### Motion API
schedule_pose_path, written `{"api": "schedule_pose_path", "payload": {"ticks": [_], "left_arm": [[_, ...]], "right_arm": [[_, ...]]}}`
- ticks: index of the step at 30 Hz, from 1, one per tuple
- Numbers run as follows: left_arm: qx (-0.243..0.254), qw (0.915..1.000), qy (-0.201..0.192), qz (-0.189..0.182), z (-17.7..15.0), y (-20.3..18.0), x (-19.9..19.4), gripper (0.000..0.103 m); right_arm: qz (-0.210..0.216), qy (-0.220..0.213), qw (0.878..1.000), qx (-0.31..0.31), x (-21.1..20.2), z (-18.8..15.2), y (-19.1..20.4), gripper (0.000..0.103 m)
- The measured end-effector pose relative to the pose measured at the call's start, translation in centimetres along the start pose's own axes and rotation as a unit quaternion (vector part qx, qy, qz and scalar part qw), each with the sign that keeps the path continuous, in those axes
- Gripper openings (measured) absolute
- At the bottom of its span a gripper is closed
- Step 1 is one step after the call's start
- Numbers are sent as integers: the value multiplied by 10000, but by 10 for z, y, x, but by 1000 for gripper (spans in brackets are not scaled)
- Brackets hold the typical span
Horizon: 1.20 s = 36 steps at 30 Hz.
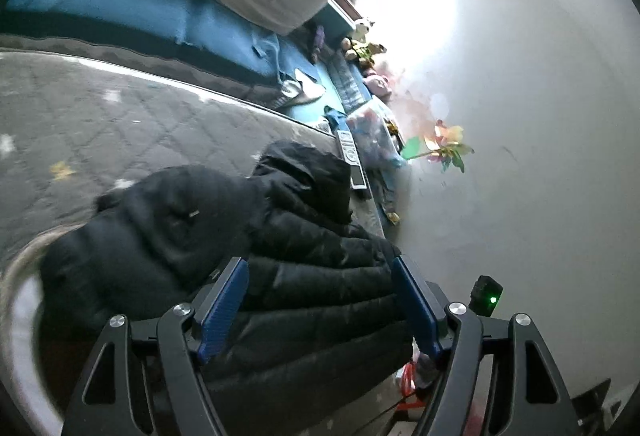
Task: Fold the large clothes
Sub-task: 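Lower the jacket bundle onto the mattress and open both grippers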
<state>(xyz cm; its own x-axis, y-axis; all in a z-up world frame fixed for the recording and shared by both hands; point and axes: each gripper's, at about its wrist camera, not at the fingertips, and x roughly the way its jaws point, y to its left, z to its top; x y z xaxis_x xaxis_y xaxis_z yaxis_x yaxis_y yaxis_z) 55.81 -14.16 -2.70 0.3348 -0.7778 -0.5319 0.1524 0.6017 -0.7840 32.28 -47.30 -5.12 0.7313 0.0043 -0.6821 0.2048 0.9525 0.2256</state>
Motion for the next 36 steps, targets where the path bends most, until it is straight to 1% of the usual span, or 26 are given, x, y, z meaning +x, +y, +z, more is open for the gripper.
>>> {"api": "schedule_pose_path", "payload": {"ticks": [1, 3, 5, 7, 8, 9, 11, 14, 16, 17, 18, 20, 21, 23, 26, 28, 30, 31, 33, 34, 36], "left_arm": [[-46, 10000, 48, 19, 4, 7, 14, 77], [-318, 9993, 186, 39, 11, 21, 37, 77], [-533, 9982, 207, 201, 16, 36, 53, 77], [-748, 9963, 310, 283, 17, 56, 69, 69], [-803, 9957, 335, 332, 18, 64, 77, 62], [-902, 9946, 363, 349, 18, 72, 82, 59], [-977, 9944, 318, 231, 17, 75, 78, 59], [-660, 9972, 275, 234, 12, 60, 60, 59], [-378, 9984, 182, 373, 3, 45, 39, 60], [-221, 9987, 149, 430, -4, 38, 27, 66], [-69, 9983, 132, 565, -12, 31, 16, 70], [221, 9969, 99, 745, -33, 20, -2, 70], [290, 9965, 123, 775, -41, 17, -8, 70], [372, 9947, 142, 951, -61, 17, -18, 71], [401, 9927, 173, 1125, -84, 24, -21, 70], [503, 9915, 152, 1190, -96, 32, -18, 70], [373, 9928, 123, 1132, -101, 43, -14, 70], [238, 9939, 120, 1069, -102, 49, -13, 70], [118, 9947, 115, 1020, -104, 57, -12, 70], [47, 9952, 82, 975, -106, 57, -16, 70], [104, 9951, 18, 987, -109, 54, -28, 70]], "right_arm": [[-98, 36, 9999, 0, 5, 1, -1, 79], [-268, 120, 9996, -27, 15, 1, -3, 79], [-327, 250, 9992, -5, 24, -1, -6, 79], [-364, 420, 9985, 25, 36, -5, -11, 79], [-370, 483, 9981, 70, 41, -6, -14, 79], [-343, 527, 9980, 97, 43, -6, -16, 79], [-323, 509, 9981, 130, 38, -5, -17, 79], [-369, 256, 9990, -69, 11, -8, -9, 79], [-292, 151, 9993, -197, -13, -15, -1, 79], [-268, 140, 9991, -290, -20, -19, 3, 79], [-296, 146, 9983, -490, -32, -27, 10, 79], [-440, 178, 9958, -785, -46, -38, 20, 79], [-470, 194, 9947, -898, -52, -44, 24, 79], [-424, 228, 9940, -980, -63, -57, 28, 79], [-383, 381, 9949, -849, -61, -71, 25, 79], [-460, 577, 9943, -771, -48, -79, 23, 79], [-542, 709, 9933, -731, -32, -87, 23, 79], [-564, 685, 9934, -725, -26, -89, 23, 80], [-607, 658, 9926, -817, -21, -90, 25, 80], [-604, 635, 9929, -804, -25, -90, 25, 80], [-600, 433, 9938, -832, -41, -88, 26, 80]]}}
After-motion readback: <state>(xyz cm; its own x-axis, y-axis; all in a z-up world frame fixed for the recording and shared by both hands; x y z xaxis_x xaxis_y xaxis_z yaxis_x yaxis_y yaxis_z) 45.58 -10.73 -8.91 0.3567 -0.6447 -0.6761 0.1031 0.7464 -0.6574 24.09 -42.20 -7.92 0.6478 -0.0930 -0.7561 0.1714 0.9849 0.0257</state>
